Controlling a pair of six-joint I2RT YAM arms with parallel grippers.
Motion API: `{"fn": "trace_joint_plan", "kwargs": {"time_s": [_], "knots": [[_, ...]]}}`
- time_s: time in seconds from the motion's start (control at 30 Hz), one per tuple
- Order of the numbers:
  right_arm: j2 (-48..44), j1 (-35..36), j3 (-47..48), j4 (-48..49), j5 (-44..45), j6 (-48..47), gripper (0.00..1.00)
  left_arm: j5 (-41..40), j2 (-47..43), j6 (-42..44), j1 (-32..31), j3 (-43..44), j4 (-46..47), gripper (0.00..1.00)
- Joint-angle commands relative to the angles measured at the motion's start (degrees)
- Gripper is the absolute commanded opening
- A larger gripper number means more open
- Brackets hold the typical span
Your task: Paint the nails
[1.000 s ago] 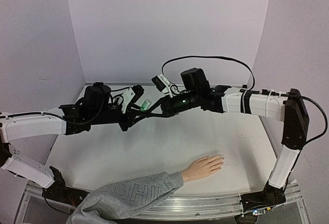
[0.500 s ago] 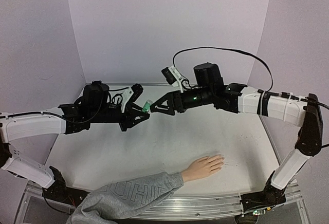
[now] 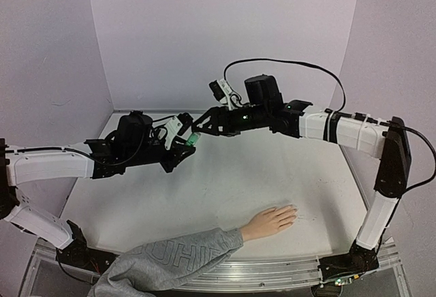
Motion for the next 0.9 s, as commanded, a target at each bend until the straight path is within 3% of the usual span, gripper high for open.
{"fn": "trace_joint_plan", "kwargs": {"time_s": [0.0,0.13,0.47,0.6,0.73,0.8,0.87], "knots": [[3.13,0.44,3.81,0.97,-3.9,0.34,0.68,-1.89,0.99,0.98,-0.24,4.0,2.92,0.0],[3.93,0.42,3.84,0.97,-4.44,-0.18,0.61,-1.6,1.33,0.99,-0.29,4.36,2.9,0.0],[5.4,0.45,4.85,1.23,-9.61,-3.62,0.15,3.7,1.17,0.86,-0.12,4.32,2.83,0.0],[4.1,0.46,2.4,1.19,-18.33,-11.77,0.0,19.22,-0.9,-3.01,3.24,3.92,2.9,0.0],[1.59,0.42,-2.79,1.1,-35.98,-25.95,0.0,46.12,-1.06,-6.4,7.93,5.24,2.88,0.0],[0.28,0.49,-5.85,1.06,-38.54,-32.27,0.0,58.37,0.32,-7.75,8.92,6.4,2.86,0.0],[0.5,0.49,-6.26,0.97,-39.55,-34.21,0.0,63.77,2.01,-9.72,9.33,7.54,2.88,0.0]]}}
